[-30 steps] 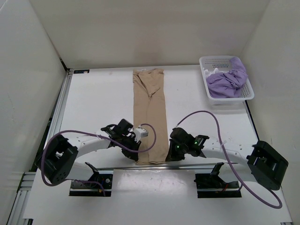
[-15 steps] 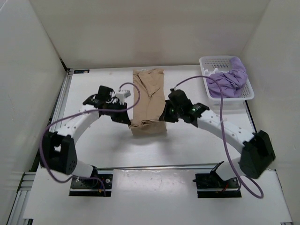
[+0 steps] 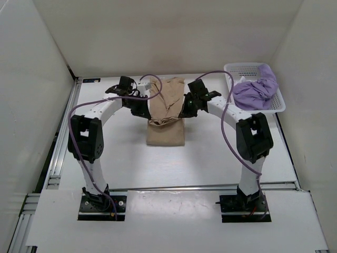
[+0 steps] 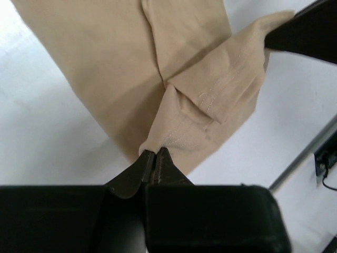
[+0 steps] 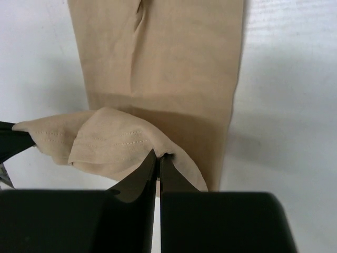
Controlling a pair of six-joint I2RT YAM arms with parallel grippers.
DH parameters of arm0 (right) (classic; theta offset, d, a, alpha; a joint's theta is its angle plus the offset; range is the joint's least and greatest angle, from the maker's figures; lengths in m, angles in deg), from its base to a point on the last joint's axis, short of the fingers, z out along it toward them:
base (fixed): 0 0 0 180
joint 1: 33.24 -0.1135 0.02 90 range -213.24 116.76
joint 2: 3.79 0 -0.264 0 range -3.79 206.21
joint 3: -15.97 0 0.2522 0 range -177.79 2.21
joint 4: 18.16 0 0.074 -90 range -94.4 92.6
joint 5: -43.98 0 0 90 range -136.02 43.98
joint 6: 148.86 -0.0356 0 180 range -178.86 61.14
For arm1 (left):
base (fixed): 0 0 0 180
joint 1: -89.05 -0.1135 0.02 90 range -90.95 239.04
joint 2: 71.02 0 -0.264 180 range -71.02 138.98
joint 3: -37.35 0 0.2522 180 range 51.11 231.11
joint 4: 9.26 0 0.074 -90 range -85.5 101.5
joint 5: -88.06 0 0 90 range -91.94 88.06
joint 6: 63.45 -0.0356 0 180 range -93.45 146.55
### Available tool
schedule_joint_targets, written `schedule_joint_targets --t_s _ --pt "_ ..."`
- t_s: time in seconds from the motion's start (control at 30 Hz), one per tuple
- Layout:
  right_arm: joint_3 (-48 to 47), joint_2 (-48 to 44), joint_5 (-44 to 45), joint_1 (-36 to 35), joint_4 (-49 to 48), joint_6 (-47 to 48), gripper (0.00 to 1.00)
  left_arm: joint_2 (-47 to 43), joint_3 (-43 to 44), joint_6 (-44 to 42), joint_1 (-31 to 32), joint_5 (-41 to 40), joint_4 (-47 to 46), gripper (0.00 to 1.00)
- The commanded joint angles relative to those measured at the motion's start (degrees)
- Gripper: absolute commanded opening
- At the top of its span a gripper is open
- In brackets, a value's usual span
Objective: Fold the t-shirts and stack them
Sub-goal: Fold the folded rectangular tshirt in 1/3 of the way
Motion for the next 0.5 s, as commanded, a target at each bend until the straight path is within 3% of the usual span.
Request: schedule_joint_targets --t_s 0.0,0.1,0.13,0.17,0.2,0.27,0.33,0.47 --pt "-3.52 2.85 -4.35 1.24 0.74 0.57 0.0 2.78 5.42 -0.45 -0.42 -0.37 -0.96 0.11" --pt "-6.68 6.27 -4.97 2.64 0.74 1.08 0.05 5.17 7.44 -0.45 -0.95 -0.89 -0.96 0.19" --pt "-7.64 8.28 -5.58 3.25 0.74 1.09 0.19 6.39 7.45 -0.45 -1.47 -0.89 -0.96 0.26" --pt "-9.65 9.44 -6.11 3.26 1.52 1.09 0.25 7.01 8.14 -0.45 -1.47 -1.42 -0.96 0.31" --pt "-10.89 10.49 -6.12 3.96 2.05 1.09 0.27 7.54 9.02 -0.45 -2.08 -1.42 -0.96 0.47" --pt "-13.52 12.08 -5.59 5.36 2.67 0.48 0.36 8.86 10.25 -0.45 -2.61 -3.95 -0.96 0.59" --pt "-14.24 12.08 -5.59 7.03 2.67 -0.57 0.45 8.87 12.45 -0.45 -3.32 -5.37 -0.96 0.63" --pt "-13.03 7.1 -4.36 7.57 3.2 2.4 0.5 5.89 16.49 -0.45 -4.11 -12.99 0.35 0.65"
